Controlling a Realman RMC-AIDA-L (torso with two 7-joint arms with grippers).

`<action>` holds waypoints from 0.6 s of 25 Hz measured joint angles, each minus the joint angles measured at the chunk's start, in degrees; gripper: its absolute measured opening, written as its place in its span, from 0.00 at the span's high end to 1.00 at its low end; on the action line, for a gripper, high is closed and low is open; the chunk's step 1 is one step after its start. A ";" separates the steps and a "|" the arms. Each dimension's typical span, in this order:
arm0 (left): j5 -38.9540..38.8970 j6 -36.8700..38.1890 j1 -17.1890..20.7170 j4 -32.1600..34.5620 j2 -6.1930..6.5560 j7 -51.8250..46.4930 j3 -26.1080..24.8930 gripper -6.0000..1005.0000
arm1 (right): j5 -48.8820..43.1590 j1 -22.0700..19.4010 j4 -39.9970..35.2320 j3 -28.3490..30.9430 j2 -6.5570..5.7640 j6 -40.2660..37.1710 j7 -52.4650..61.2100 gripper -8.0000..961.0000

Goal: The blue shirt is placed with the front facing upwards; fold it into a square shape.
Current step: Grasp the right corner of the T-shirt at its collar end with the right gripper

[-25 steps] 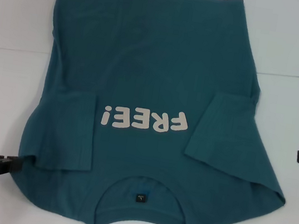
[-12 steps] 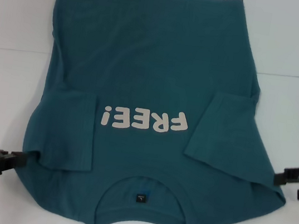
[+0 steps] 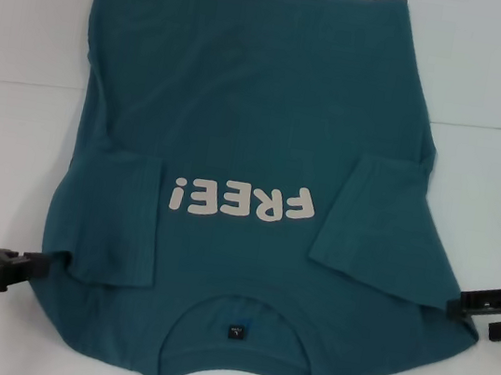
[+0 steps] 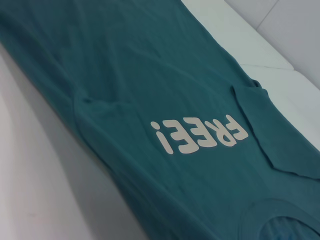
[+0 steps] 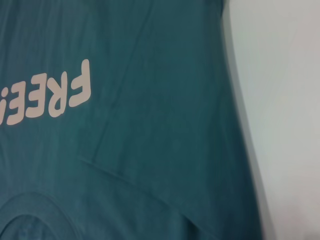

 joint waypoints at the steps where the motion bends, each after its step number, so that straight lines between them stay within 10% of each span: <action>1: 0.00 0.02 -0.06 0.00 0.00 0.01 0.00 0.96 | 0.05 0.00 0.00 0.00 0.07 0.21 0.00 0.09; 15: 0.00 0.06 -0.38 0.00 0.10 0.02 -0.01 0.96 | -0.13 1.37 1.47 -0.24 1.03 0.78 0.28 0.10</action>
